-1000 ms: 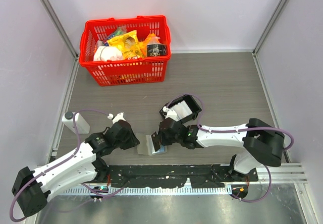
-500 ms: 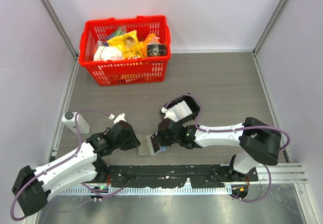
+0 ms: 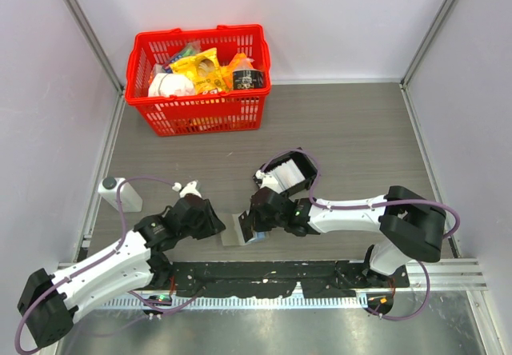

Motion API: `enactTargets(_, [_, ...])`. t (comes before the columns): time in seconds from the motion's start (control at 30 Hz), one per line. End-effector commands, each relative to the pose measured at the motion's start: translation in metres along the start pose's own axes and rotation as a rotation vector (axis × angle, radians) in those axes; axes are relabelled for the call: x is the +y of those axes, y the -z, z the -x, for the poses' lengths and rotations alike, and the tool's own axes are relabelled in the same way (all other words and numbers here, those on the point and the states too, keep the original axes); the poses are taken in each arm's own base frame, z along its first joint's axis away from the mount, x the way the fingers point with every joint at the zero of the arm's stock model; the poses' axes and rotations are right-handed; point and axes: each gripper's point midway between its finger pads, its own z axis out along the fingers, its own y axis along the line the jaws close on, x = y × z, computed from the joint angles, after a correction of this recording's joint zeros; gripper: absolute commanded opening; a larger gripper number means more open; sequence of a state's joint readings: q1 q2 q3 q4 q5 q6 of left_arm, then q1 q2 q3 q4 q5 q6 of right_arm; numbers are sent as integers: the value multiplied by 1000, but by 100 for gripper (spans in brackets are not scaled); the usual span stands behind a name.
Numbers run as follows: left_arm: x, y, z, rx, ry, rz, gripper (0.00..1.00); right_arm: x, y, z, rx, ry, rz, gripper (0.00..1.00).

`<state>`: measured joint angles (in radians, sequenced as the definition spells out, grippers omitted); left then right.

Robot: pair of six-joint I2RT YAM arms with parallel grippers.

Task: Put the credit cards into the card holder
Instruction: Open the card holder at the center of the board, then insert the credit card into the card holder.

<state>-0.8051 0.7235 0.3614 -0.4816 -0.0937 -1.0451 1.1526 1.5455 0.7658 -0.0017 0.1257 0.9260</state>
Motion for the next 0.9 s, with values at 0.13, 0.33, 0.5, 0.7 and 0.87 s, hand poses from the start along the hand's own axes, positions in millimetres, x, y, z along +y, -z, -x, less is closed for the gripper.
enactTargets(0.13, [-18,-1,6,-27,24,-82,17,11,5,10,-37,-4,27,1])
enactTargets(0.33, [-15,-2,8,-30,12,-54,0,3,17,23,-88,9,-15,1])
enactTargets(0.5, [-7,-3,8,-24,-29,2,0,-12,43,46,-162,17,-78,1])
enactTargets(0.7, [-13,-6,10,-18,-46,-8,0,-33,49,40,-161,-2,-144,1])
enactTargets(0.87, [-13,-6,12,-17,-60,-5,0,-42,55,37,-171,-19,-153,1])
